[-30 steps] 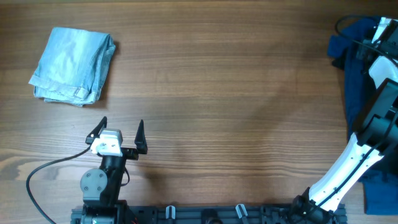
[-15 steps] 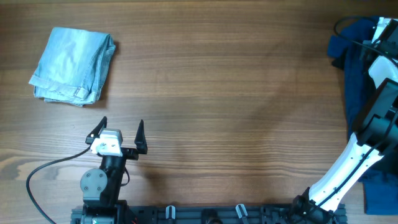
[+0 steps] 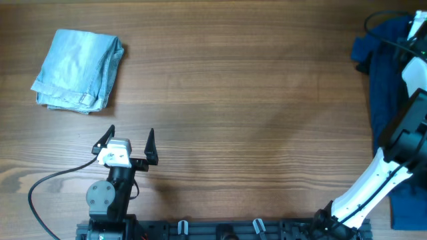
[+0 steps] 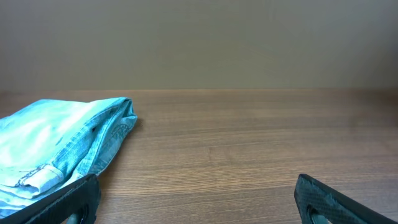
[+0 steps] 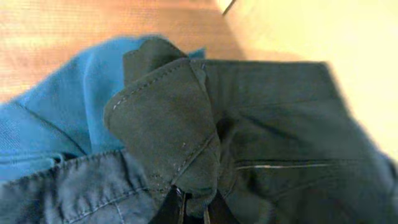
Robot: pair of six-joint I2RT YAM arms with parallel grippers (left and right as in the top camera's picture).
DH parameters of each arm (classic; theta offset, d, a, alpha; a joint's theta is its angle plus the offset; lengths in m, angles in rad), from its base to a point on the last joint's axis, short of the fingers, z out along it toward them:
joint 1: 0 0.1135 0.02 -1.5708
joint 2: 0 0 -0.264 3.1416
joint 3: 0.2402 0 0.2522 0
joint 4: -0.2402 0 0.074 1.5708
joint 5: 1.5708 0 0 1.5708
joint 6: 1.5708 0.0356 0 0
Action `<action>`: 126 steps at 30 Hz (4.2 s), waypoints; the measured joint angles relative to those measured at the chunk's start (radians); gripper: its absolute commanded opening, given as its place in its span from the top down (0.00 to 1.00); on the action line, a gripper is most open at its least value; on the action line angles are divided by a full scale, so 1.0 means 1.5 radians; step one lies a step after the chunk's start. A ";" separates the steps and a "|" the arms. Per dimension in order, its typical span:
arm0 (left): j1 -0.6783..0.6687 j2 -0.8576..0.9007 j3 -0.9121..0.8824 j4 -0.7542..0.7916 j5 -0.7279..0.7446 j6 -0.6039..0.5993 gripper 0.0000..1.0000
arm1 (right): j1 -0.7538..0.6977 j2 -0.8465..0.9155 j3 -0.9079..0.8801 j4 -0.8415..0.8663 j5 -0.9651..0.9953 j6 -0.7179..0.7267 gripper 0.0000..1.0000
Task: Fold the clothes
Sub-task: 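Grasp the black trousers waistband with the right gripper, then drag the black trousers to table center with the right gripper, then grasp the trousers' left end with the left gripper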
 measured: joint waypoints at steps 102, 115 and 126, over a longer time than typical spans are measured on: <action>0.000 0.000 0.000 0.000 0.000 0.000 0.00 | 0.757 -0.262 0.001 -0.426 -0.149 0.368 0.20; 0.000 0.000 -0.002 0.065 0.028 0.000 0.00 | 0.553 -0.297 0.002 -0.670 -0.163 0.364 0.16; 0.000 0.114 0.142 -0.075 0.085 -0.031 0.00 | 0.490 -0.297 0.002 -0.711 -0.182 0.360 0.13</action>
